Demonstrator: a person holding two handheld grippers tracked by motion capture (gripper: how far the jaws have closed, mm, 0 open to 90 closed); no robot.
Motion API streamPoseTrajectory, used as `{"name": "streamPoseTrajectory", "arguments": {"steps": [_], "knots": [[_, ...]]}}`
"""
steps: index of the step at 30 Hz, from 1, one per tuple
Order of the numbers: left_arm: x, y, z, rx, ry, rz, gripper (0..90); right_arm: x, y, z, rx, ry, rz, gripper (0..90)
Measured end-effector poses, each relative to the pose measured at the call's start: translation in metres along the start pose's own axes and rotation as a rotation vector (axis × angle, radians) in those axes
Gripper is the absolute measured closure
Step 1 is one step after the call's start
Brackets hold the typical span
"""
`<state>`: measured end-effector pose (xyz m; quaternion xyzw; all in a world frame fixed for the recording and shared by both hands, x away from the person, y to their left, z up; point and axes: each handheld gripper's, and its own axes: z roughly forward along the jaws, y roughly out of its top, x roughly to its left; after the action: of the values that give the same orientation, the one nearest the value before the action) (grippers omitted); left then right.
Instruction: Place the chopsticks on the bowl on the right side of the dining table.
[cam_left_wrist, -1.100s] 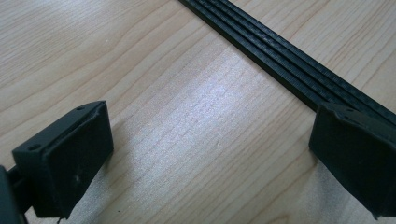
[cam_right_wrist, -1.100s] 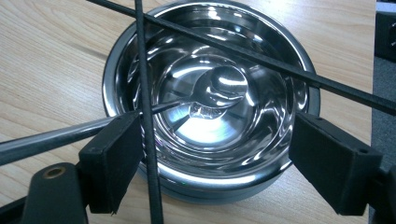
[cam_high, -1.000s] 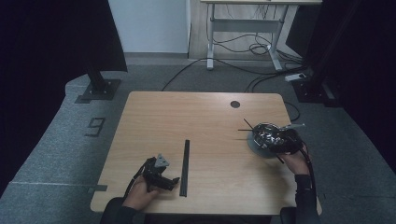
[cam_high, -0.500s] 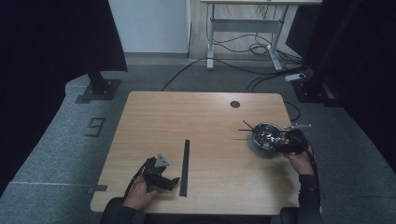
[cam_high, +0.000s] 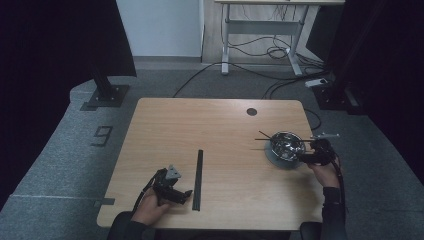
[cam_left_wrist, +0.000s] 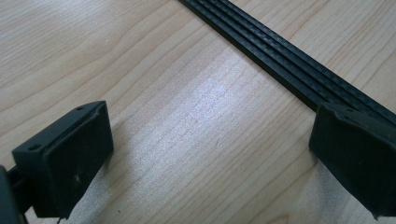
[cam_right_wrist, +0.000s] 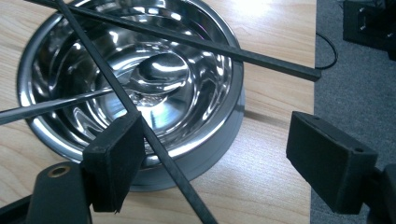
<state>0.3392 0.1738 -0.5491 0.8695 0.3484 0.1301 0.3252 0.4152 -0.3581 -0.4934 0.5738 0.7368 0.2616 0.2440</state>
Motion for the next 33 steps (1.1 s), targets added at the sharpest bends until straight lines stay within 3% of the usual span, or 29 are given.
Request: {"name": "streamPoseTrajectory", "arguments": {"steps": [14, 22, 33], "knots": [[0.000, 0.000, 0.000, 0.000, 0.001, 0.000, 0.0, -0.010, -0.004, 0.000, -0.015, -0.037, 0.051, 17.9], [0.000, 0.000, 0.000, 0.000, 0.001, 0.000, 0.0, -0.018, -0.009, 0.003, -0.055, -0.029, 0.105, 18.1], [0.000, 0.000, 0.000, 0.000, 0.001, 0.000, 0.0, -0.024, -0.011, 0.004, -0.076, -0.066, 0.131, 17.8]]}}
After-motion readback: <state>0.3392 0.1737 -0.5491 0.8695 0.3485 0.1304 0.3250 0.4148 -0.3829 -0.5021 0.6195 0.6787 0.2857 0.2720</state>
